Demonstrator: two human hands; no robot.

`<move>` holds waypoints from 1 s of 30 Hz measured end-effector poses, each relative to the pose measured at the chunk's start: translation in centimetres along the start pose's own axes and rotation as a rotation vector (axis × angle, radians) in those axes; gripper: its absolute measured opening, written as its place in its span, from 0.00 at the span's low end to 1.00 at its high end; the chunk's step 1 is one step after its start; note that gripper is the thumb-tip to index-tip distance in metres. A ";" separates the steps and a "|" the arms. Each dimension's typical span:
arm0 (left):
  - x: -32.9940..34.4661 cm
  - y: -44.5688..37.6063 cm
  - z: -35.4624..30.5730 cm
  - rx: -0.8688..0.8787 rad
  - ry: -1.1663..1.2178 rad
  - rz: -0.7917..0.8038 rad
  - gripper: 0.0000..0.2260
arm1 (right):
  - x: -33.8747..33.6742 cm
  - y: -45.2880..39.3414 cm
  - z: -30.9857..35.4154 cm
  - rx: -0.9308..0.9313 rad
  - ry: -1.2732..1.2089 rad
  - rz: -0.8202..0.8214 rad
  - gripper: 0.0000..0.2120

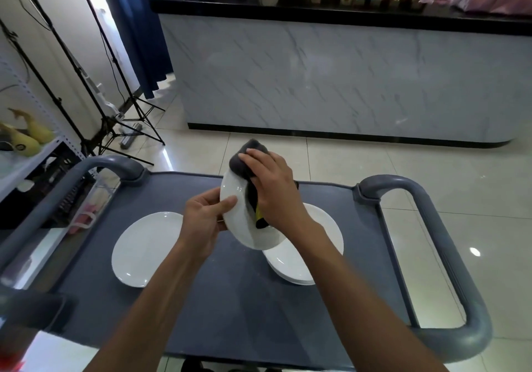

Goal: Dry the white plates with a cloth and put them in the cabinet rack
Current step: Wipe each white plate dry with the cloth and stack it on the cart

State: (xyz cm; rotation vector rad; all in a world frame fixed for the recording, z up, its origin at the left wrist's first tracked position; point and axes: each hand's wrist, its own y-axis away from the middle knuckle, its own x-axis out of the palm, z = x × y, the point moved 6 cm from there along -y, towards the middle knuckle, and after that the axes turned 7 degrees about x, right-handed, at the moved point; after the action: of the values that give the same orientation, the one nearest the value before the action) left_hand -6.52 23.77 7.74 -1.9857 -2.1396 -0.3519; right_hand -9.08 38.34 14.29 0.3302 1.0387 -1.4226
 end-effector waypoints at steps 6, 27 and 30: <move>-0.3 0.0 0.3 0.034 -0.051 -0.001 0.09 | 1.3 1.5 0.6 -0.118 0.051 0.077 0.24; 0.4 -0.2 0.8 0.060 -0.093 0.054 0.11 | -2.7 2.3 -8.5 0.328 -0.163 -0.118 0.22; 0.6 -0.7 0.6 0.077 -0.096 0.063 0.10 | -3.3 3.2 -9.5 0.361 -0.160 -0.143 0.21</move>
State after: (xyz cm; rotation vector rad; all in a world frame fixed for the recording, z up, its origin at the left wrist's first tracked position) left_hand -7.22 24.50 7.33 -2.0604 -2.1066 -0.1650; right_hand -9.29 48.11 10.29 0.4010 0.6834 -1.7390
